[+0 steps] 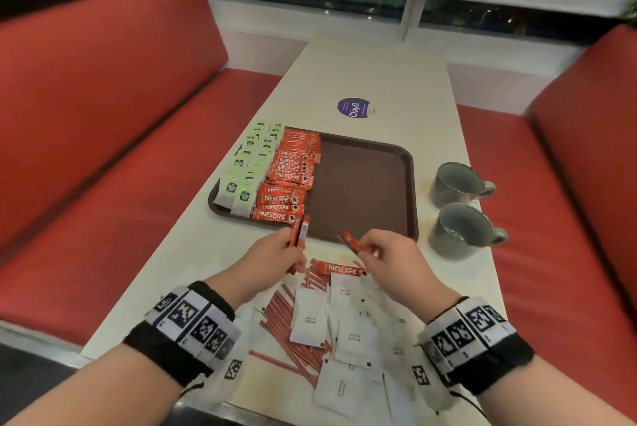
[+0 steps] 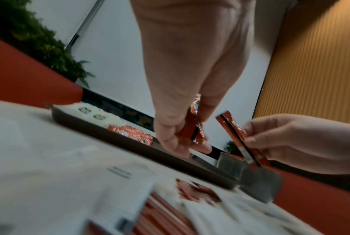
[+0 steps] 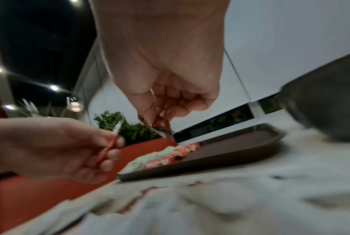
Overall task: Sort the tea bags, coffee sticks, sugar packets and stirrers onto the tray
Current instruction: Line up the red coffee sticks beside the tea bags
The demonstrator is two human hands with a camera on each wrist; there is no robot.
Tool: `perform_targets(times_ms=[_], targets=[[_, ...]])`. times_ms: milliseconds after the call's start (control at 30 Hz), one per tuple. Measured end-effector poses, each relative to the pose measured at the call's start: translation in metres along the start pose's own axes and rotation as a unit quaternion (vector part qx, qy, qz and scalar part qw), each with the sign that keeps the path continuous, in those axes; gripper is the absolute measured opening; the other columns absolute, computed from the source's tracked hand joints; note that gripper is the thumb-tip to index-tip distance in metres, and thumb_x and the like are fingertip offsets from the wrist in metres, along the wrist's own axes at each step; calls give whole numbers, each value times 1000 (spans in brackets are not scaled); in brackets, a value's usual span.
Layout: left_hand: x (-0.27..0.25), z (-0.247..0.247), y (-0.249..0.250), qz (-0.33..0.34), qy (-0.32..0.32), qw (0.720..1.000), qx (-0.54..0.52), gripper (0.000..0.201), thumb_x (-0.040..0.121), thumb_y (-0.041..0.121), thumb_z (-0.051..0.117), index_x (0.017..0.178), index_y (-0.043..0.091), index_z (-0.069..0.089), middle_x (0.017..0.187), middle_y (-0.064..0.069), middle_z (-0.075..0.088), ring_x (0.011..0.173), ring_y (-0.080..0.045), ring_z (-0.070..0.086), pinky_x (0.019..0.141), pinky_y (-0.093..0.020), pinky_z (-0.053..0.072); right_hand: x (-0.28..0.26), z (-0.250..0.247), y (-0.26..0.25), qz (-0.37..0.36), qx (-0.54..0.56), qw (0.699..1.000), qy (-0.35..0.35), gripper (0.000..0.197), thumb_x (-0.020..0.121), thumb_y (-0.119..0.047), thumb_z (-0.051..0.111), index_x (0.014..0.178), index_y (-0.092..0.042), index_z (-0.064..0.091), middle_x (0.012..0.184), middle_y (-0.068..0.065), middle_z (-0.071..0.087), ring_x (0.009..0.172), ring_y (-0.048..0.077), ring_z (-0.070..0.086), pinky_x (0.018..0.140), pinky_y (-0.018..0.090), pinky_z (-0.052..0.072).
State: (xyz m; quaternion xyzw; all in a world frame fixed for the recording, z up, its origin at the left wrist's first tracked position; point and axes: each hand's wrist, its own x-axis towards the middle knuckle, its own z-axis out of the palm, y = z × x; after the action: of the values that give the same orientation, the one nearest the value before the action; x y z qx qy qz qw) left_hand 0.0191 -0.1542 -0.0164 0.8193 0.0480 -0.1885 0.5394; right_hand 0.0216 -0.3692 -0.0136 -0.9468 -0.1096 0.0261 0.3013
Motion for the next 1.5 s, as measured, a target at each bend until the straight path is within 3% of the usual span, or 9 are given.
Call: perform_targets(times_ms=[167,333,467,567,767,967,1100,1267,1500], targets=[[-7,25,15,-30,-110,942,-315,16,89,0,36,95,11,45,78,-7,51,64,-14,48,62,-30,40,4,23,-50,-33,76,997,5,6,83,-12,61,87,-16,65,73,-7,59,69,11,52,60,19,36],[-11,25,7,-42,-30,951,-305,17,93,12,43,108,8,51,85,-8,53,71,-15,50,64,-30,38,12,24,-48,-54,118,990,-56,6,85,-21,67,90,-24,68,74,-11,65,68,3,58,62,13,43],[-20,12,-7,-95,56,939,-325,7,93,10,44,90,8,49,73,-9,53,70,-21,55,69,-34,43,25,26,-30,-3,25,998,-55,8,85,-16,64,88,-24,62,82,-8,62,80,13,58,73,24,46],[-27,-10,-17,-97,87,906,-403,5,97,10,43,93,7,46,70,-9,53,67,-23,59,78,-39,52,36,28,-19,24,-168,975,-147,17,87,-21,57,103,-26,60,103,-5,62,101,20,57,91,35,42],[-39,-32,-29,-69,128,893,-426,11,94,0,41,99,8,47,76,-10,51,59,-21,55,68,-40,54,40,41,-14,32,-270,940,-204,24,86,-12,46,99,-24,62,100,-3,63,96,23,56,88,37,37],[-35,-22,-34,-78,124,917,-372,10,95,5,47,89,13,45,74,-6,47,58,-15,46,61,-31,50,46,42,-13,63,-193,955,-217,17,83,-11,51,76,-27,54,87,-7,58,91,20,54,83,36,38],[-28,-20,-32,-56,117,938,-322,20,95,18,55,81,17,41,68,1,38,56,-11,39,57,-25,42,48,9,-12,73,59,985,-148,24,83,-15,70,67,-23,53,77,-2,60,73,18,57,70,33,49],[-22,-18,-11,-8,82,950,-303,33,90,14,62,69,20,37,59,5,32,50,-10,32,51,-20,39,36,-50,-9,103,376,921,9,12,85,-10,67,78,-17,61,75,2,64,68,15,56,70,33,42],[-26,-8,32,89,-24,970,-226,7,88,8,63,82,13,63,63,1,56,49,-9,36,49,-22,36,-3,-61,-40,101,334,937,-11,7,80,-3,71,79,-7,66,66,4,63,55,10,56,56,24,46]])
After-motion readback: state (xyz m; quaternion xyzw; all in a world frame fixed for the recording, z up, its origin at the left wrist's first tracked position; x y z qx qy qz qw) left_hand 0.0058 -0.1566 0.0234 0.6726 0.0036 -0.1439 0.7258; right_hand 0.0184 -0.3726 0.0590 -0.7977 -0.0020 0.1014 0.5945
